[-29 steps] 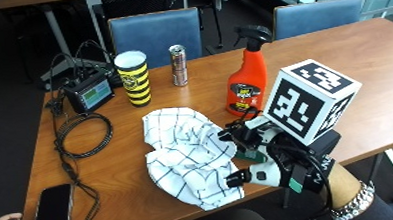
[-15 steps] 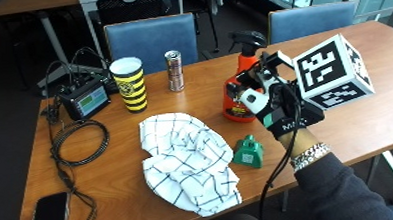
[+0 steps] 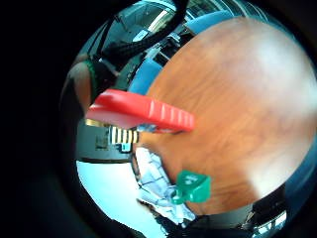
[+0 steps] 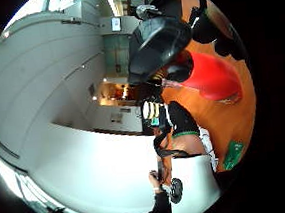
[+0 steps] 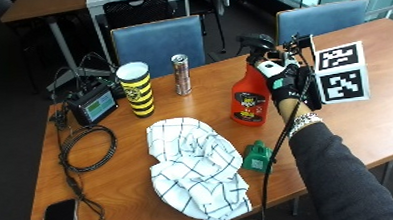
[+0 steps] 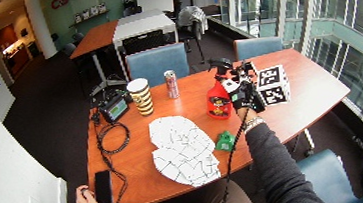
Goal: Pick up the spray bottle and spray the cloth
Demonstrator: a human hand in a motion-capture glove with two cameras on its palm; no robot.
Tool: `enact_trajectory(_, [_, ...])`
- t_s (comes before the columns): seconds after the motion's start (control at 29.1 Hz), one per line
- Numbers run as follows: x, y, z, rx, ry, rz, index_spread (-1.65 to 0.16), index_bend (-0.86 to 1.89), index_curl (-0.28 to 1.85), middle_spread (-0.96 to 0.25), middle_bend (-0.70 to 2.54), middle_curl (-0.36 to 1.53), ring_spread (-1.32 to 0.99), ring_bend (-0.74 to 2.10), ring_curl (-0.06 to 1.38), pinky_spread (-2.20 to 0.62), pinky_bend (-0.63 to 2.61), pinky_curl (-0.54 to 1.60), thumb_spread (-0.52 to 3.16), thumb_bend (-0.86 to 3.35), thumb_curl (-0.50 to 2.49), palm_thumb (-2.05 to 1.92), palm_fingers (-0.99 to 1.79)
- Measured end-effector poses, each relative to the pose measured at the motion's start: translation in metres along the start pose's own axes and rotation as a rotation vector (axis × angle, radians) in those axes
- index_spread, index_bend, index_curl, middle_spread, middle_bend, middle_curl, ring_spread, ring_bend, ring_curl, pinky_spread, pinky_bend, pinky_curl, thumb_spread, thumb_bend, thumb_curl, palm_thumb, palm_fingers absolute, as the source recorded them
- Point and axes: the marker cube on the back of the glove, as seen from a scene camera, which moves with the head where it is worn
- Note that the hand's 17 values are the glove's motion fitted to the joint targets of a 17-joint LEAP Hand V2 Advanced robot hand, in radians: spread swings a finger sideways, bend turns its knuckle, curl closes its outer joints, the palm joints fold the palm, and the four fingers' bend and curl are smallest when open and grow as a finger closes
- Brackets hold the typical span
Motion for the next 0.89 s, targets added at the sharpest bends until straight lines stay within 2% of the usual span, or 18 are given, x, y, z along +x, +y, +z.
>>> enact_trajectory(0.31, [0.015,-0.018,0.008,-0.210,-0.156,0.062,-0.32,0.17,0.36,-0.17,0.32,0.42,-0.13,0.34,0.37,0.09,0.15,0.27,0.89,0.00,0.48,0.91,0.87])
enact_trajectory(0.62, [0.009,-0.030,0.024,-0.415,-0.227,0.057,-0.34,0.23,0.40,-0.24,0.34,0.43,-0.17,0.33,0.36,0.11,0.09,0.22,0.76,-0.02,0.52,0.99,0.95])
enact_trajectory(0.89, [0.002,-0.023,0.045,-0.457,-0.159,0.046,-0.33,0.27,0.44,-0.27,0.29,0.43,-0.22,0.37,0.38,0.07,0.12,0.20,0.63,-0.02,0.56,1.03,1.04])
